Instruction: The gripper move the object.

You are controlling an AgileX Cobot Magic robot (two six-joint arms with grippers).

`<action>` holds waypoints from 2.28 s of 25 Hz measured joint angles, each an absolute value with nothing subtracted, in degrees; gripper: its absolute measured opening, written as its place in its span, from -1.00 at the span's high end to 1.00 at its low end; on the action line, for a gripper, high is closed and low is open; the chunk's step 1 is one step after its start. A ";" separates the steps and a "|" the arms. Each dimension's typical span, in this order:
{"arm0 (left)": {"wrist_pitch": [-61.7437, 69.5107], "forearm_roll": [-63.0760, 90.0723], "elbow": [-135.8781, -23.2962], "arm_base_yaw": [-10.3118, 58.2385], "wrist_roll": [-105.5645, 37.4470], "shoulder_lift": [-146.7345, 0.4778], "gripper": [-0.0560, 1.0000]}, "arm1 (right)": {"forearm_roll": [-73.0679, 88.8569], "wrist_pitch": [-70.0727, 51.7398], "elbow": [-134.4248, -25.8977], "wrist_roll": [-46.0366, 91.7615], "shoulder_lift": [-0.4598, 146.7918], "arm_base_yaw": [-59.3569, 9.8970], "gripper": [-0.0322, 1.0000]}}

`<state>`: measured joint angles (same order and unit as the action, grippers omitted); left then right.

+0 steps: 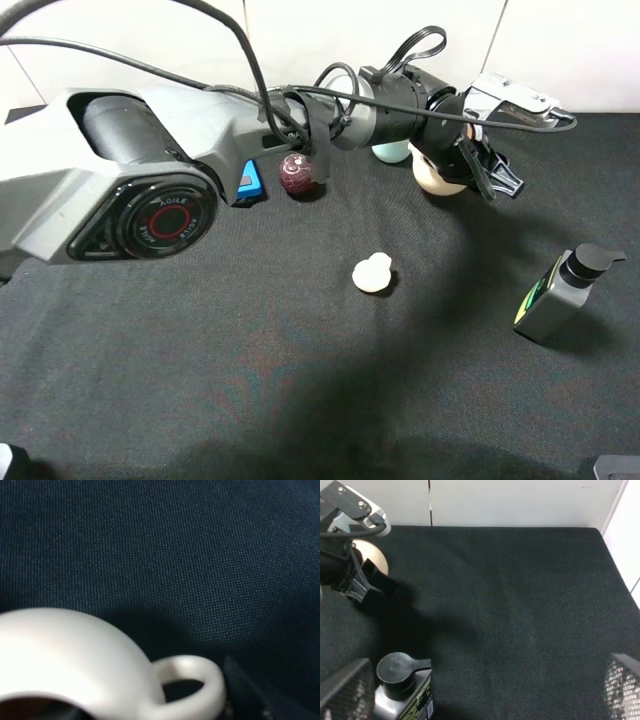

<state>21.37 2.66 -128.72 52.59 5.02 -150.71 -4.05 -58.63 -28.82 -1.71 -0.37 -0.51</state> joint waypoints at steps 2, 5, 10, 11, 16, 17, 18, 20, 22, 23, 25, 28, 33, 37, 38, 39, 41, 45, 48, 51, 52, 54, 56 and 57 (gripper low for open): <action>21.37 2.61 -128.72 52.59 5.02 -150.71 -0.41 | -4.05 -58.63 -28.82 -1.71 -0.37 -0.51 -0.41; 21.18 2.61 -128.77 52.59 5.02 -150.71 -0.55 | -4.05 -58.63 -28.82 -1.71 -0.37 -0.51 -0.41; 21.18 2.61 -128.77 52.59 5.02 -150.71 -0.73 | -4.05 -58.63 -28.82 -1.71 -0.37 -0.51 -0.41; 21.18 2.61 -128.77 52.59 5.02 -150.71 -0.75 | -4.05 -58.63 -28.82 -1.71 -0.37 -0.51 -0.41; 21.16 2.61 -128.77 52.59 5.02 -150.71 -0.78 | -4.05 -58.63 -28.82 -1.71 -0.37 -0.51 -0.41; 21.16 2.61 -128.77 52.59 5.03 -150.71 -0.78 | -4.05 -58.63 -28.82 -1.71 -0.37 -0.51 -0.41; 21.16 2.61 -128.77 52.59 5.08 -150.71 -0.78 | -4.05 -58.63 -28.82 -1.71 -0.37 -0.51 -0.41; 21.16 2.61 -128.77 52.59 5.08 -150.71 -0.78 | -4.05 -58.63 -28.82 -1.71 -0.37 -0.51 -0.41; 21.23 2.61 -128.77 52.59 5.08 -150.50 -0.80 | -4.05 -58.63 -28.82 -1.71 -0.37 -0.51 -0.41; 21.49 2.61 -128.77 52.59 5.08 -150.28 -0.80 | -4.05 -58.63 -28.82 -1.71 -0.37 -0.51 -0.41; 22.28 2.61 -128.77 52.59 5.08 -149.50 -0.81 | -4.05 -58.63 -28.82 -1.71 -0.37 -0.51 -0.41; 24.27 2.61 -128.77 52.59 5.08 -148.27 -0.82 | -4.05 -58.63 -28.82 -1.71 -0.37 -0.51 -0.41; 29.09 2.61 -129.03 52.59 5.08 -146.57 -0.82 | -4.05 -58.63 -28.82 -1.71 -0.37 -0.51 -0.41; 33.74 2.36 -129.03 52.59 5.08 -144.56 -0.82 | -4.05 -58.63 -28.82 -1.71 -0.37 -0.51 -0.41; 34.81 2.22 -129.03 52.53 5.26 -143.94 -0.82 | -4.05 -58.63 -28.82 -1.71 -0.37 -0.51 -0.41; 35.94 1.96 -129.26 52.53 5.60 -143.47 -0.82 | -4.05 -58.63 -28.82 -1.71 -0.37 -0.51 -0.41; 38.39 1.19 -129.53 52.38 6.83 -142.64 -0.82 | -4.05 -58.63 -28.82 -1.71 -0.37 -0.51 -0.41; 42.94 -0.32 -129.65 51.88 7.64 -141.19 -0.82 | -4.05 -58.63 -28.82 -1.71 -0.37 -0.51 -0.41; 45.88 -1.19 -129.65 51.67 7.84 -139.95 -0.82 | -4.05 -58.63 -28.82 -1.71 -0.37 -0.51 -0.41; 48.98 -2.37 -129.71 51.67 8.78 -138.14 -0.82 | -4.00 -58.63 -28.82 -1.71 -0.37 -0.51 -0.41; 49.84 -2.84 -129.71 51.67 9.31 -137.69 -0.82 | -4.00 -58.63 -28.82 -1.71 -0.37 -0.51 -0.41; 52.16 -3.79 -129.71 51.67 10.08 -136.74 -0.82 | -4.00 -58.63 -28.82 -1.71 -0.37 -0.51 -0.41; 54.47 -4.24 -129.71 51.67 10.46 -135.91 -0.82 | -4.00 -58.63 -28.82 -1.71 -0.37 -0.51 -0.41; 55.29 -4.44 -129.71 51.67 10.60 -135.51 -0.82 | -4.00 -58.63 -28.82 -1.71 -0.37 -0.51 -0.41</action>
<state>55.29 -4.44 -129.71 51.67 10.60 -135.51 -4.00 -58.63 -28.82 -1.71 -0.37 -0.51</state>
